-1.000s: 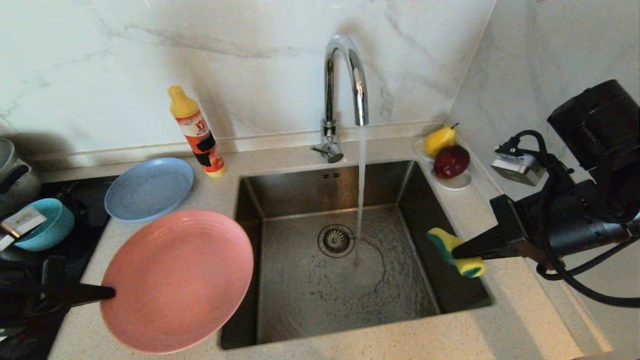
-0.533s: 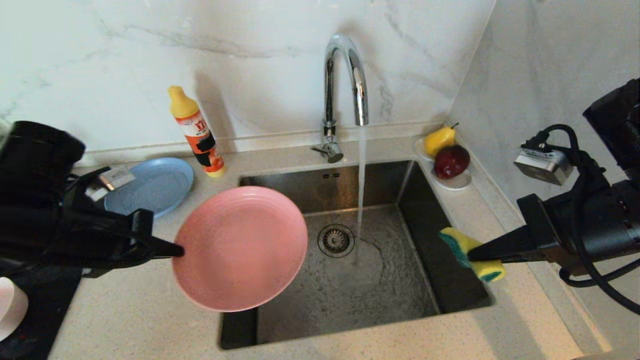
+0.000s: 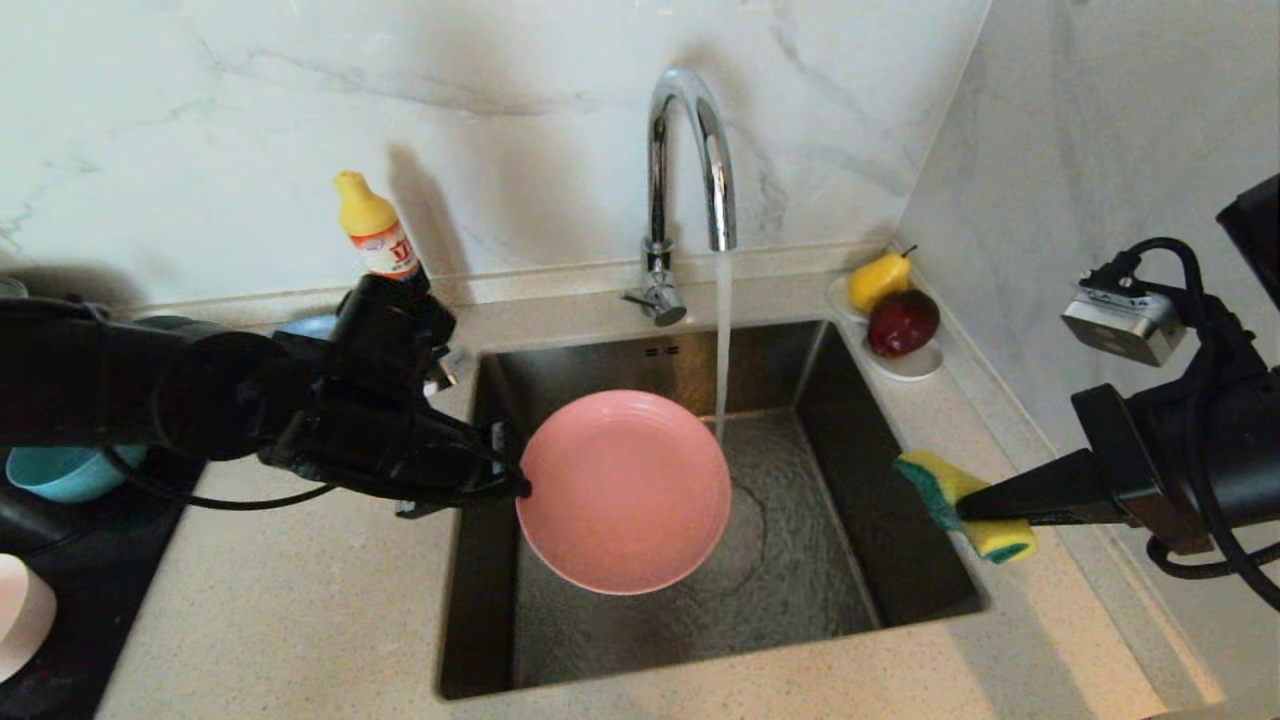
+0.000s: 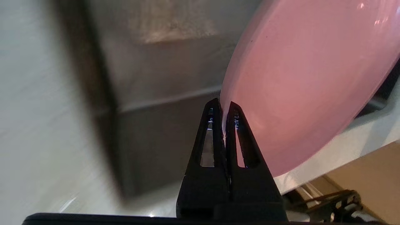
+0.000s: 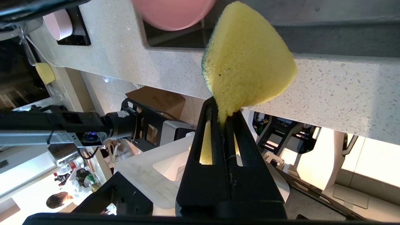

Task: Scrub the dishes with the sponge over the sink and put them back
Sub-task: Wash the plate

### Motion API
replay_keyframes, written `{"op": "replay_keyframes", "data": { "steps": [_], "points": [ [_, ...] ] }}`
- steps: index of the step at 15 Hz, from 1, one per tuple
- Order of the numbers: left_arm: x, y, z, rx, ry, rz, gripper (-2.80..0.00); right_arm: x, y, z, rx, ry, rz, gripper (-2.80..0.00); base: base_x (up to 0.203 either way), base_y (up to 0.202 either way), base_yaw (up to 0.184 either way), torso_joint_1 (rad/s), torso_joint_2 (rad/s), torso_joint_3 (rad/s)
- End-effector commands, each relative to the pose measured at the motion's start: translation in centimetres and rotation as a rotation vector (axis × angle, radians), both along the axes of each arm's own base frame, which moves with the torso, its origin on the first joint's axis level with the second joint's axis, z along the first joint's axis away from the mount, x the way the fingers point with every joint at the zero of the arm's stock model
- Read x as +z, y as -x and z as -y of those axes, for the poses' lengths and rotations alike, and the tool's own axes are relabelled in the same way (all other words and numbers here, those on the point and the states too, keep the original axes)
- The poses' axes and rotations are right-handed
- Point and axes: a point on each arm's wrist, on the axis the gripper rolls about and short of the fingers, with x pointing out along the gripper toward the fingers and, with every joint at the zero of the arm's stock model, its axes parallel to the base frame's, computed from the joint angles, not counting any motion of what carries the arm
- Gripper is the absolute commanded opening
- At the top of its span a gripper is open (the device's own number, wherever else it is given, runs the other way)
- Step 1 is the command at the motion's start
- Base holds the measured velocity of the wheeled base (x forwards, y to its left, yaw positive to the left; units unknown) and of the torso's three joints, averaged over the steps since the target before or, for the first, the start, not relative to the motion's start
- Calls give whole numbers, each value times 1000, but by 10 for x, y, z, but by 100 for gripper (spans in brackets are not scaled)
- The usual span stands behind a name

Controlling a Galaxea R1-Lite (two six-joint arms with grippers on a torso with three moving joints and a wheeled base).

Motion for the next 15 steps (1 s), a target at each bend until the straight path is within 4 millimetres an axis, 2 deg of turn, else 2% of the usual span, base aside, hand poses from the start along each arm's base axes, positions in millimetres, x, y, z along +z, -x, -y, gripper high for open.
{"op": "replay_keyframes", "data": {
  "steps": [1,4,8,11,15],
  "points": [
    [-26,-18,24,-33,-7,-32,-280,3,6,2,-1,-7,3,-280,0,0,0,0,0,0],
    [-28,-28,46,-49,-17,2,-280,4,13,5,-1,-11,13,-280,0,0,0,0,0,0],
    [-31,-38,66,-71,-6,17,-280,7,18,7,1,-15,29,-280,0,0,0,0,0,0],
    [-33,-48,80,-84,7,30,-280,8,19,7,2,-15,33,-280,0,0,0,0,0,0],
    [-39,-51,100,-111,14,28,-280,6,15,6,2,-13,29,-280,0,0,0,0,0,0]
  ]
}}
